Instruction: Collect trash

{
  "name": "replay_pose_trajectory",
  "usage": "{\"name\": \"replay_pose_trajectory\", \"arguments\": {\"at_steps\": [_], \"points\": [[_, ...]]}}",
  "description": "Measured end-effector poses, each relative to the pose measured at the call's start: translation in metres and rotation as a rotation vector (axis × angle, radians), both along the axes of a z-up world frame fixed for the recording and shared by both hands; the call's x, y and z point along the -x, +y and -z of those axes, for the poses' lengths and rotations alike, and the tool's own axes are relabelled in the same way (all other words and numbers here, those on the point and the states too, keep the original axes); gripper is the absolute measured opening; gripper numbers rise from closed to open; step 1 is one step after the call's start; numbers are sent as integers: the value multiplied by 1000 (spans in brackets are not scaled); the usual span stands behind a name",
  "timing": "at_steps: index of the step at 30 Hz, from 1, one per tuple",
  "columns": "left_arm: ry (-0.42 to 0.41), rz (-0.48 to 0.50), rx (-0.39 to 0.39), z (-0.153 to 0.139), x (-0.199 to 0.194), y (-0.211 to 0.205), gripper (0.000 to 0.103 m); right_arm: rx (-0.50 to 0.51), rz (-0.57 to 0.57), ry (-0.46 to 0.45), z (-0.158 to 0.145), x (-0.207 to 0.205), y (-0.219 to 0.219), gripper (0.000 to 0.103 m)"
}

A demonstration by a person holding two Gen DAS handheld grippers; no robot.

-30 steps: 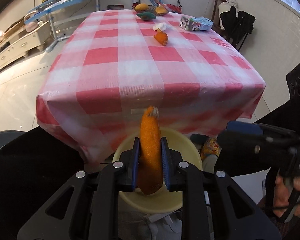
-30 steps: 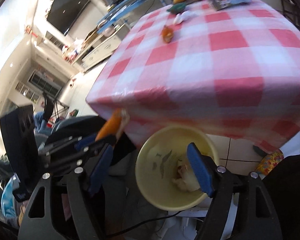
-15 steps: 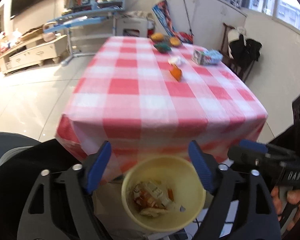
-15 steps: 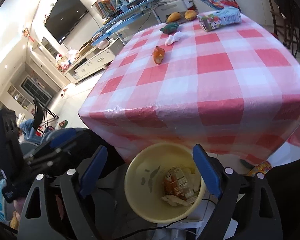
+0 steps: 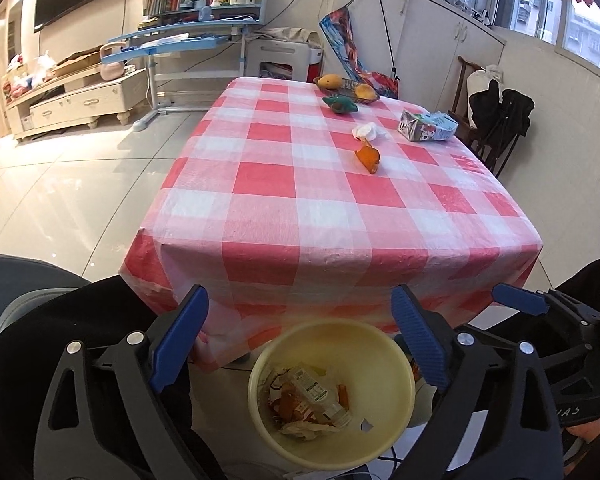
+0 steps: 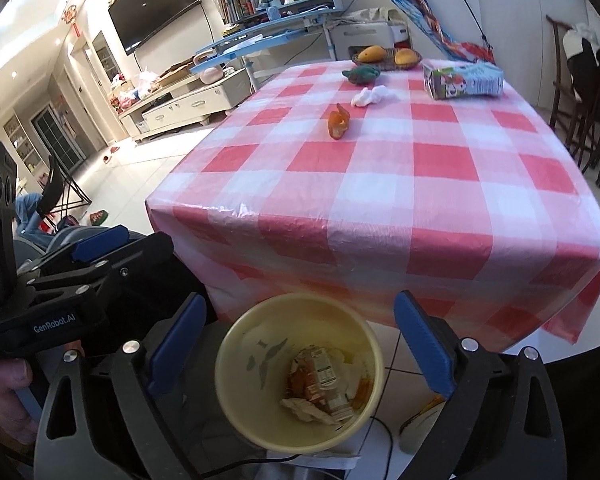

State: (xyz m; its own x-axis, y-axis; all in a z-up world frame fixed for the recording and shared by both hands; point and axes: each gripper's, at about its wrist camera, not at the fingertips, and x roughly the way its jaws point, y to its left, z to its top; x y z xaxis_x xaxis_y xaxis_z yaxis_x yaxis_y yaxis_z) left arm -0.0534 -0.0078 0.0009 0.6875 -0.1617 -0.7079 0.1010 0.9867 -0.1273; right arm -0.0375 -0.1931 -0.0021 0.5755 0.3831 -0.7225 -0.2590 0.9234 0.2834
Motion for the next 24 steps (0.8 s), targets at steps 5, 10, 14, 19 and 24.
{"name": "replay_pose_trajectory", "arguments": {"at_steps": [5,10,14,19,24], "points": [[1,-8,2,0,0,1,90,15,2,-8,0,1,0,92],[0,-7,-8,1,-1,1,91,26,9,-15,-1,1,1,92],[0,-8,-9,2,-1,1,92,29,13,-16,-1,1,1,93],[0,-7,-13,2,-1,1,93,34,16,-16,-1,1,0,93],[1,-8,-11,2,-1,1,93,42,19,-18,-1,1,1,94]]}}
